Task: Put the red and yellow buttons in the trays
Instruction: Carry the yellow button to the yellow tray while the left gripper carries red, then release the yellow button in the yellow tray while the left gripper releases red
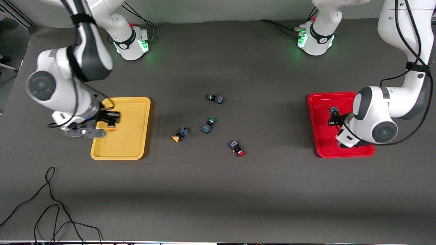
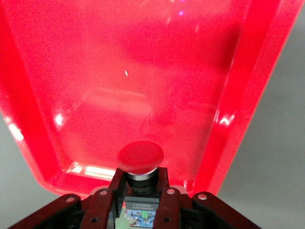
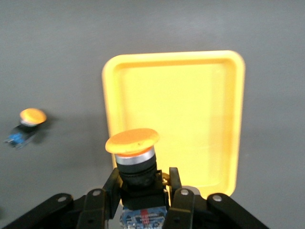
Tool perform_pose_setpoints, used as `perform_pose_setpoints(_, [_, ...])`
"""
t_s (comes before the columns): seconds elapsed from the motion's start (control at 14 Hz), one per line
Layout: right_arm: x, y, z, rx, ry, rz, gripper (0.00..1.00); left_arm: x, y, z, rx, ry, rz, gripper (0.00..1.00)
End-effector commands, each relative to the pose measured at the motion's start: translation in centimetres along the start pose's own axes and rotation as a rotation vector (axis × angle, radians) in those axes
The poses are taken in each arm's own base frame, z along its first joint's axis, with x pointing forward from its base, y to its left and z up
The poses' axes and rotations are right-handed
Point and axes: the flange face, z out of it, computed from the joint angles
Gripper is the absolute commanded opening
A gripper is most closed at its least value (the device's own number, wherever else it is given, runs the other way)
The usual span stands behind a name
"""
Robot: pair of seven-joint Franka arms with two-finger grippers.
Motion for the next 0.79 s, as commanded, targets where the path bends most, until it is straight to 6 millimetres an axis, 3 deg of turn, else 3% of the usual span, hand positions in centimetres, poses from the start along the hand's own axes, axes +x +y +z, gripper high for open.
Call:
perform_pose_setpoints(0.0, [-0.4,3.9,5.7,-0.014,0.047,-0.049,0.00,-3.3,-0.4,2.5,0.005,0.051,0.028,0.00])
perform_pose_setpoints(0.21, [-2.1,7.9,13.0,-0.042,0.108,-0.046,0.00,-3.7,-0.2,4.1,-0.004,0.074,0.033,0.00])
perform_pose_setpoints(0.29, [-2.1,8.9,14.6,-0.049,0.116,-0.038,0.00,-3.5,-0.2,4.0,-0.004,0.072,0.033,0.43])
perform_pose_setpoints(0.36, [-2.1,9.2,16.4,-0.036,0.100,-0.029,0.00,-3.4,-0.3,3.6,-0.003,0.072,0.030,0.99])
perform_pose_setpoints(0.43, [-2.1,9.4,17.9,-0.011,0.084,-0.033,0.00,-3.5,-0.2,2.6,0.001,0.070,0.027,1.00])
perform_pose_setpoints(0.57, [-2.1,9.4,20.5,0.035,0.076,-0.044,0.00,-3.2,0.3,-2.2,0.016,0.016,0.016,1.00])
perform_pose_setpoints(0.71, [-2.1,9.4,21.4,0.043,0.069,-0.043,0.00,-3.3,3.7,-8.6,-0.011,-0.005,0.035,1.00])
